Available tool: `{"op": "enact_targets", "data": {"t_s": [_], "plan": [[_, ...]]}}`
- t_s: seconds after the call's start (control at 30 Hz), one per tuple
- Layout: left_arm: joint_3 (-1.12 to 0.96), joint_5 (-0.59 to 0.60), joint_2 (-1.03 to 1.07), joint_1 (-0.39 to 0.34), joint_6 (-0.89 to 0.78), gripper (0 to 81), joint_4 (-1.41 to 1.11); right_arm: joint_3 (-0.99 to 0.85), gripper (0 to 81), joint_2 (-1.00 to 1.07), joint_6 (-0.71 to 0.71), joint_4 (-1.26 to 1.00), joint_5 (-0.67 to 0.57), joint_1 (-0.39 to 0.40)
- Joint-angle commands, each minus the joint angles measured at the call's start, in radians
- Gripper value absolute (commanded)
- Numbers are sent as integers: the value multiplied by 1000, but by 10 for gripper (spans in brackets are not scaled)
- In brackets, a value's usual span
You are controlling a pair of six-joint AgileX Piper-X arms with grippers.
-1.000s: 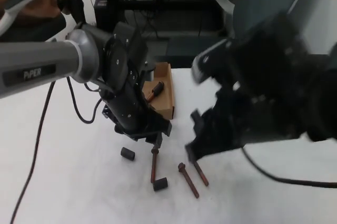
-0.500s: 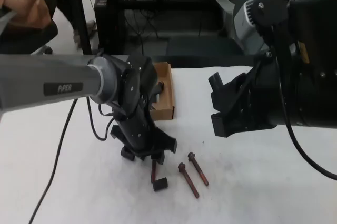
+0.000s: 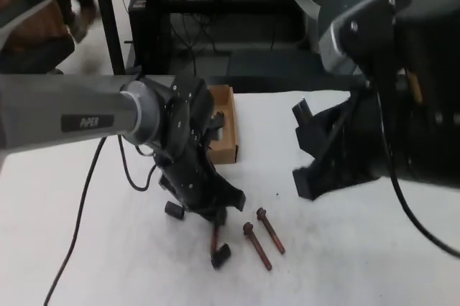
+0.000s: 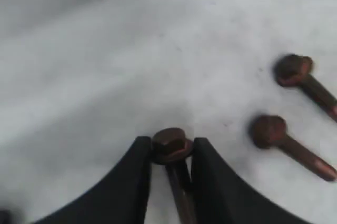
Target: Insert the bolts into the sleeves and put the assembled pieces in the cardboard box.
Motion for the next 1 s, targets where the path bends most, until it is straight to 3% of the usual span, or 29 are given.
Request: {"op": "enact_targets", "data": {"t_s": [0.0,0.23,0.43,0.53,0.67,0.97], "plan": [[52,82,-122,-3,21,18,-47,67,6,-79,27,-79,14,29],[301,82,-588,-10,6,18,-269,247,6,-305,101,-138,22,160],[472,82,-987,-64,-36,18,-618,353,6,-456,116,-313,106,362],[528,17,-1123,-132,-90,18,-824,391,6,-472,183,-408,215,453],[538,-62,-1182,-241,-118,18,-861,399,6,-443,204,-560,264,544],[538,-258,-1141,-483,-48,18,-861,399,6,-273,38,-778,277,572]]}}
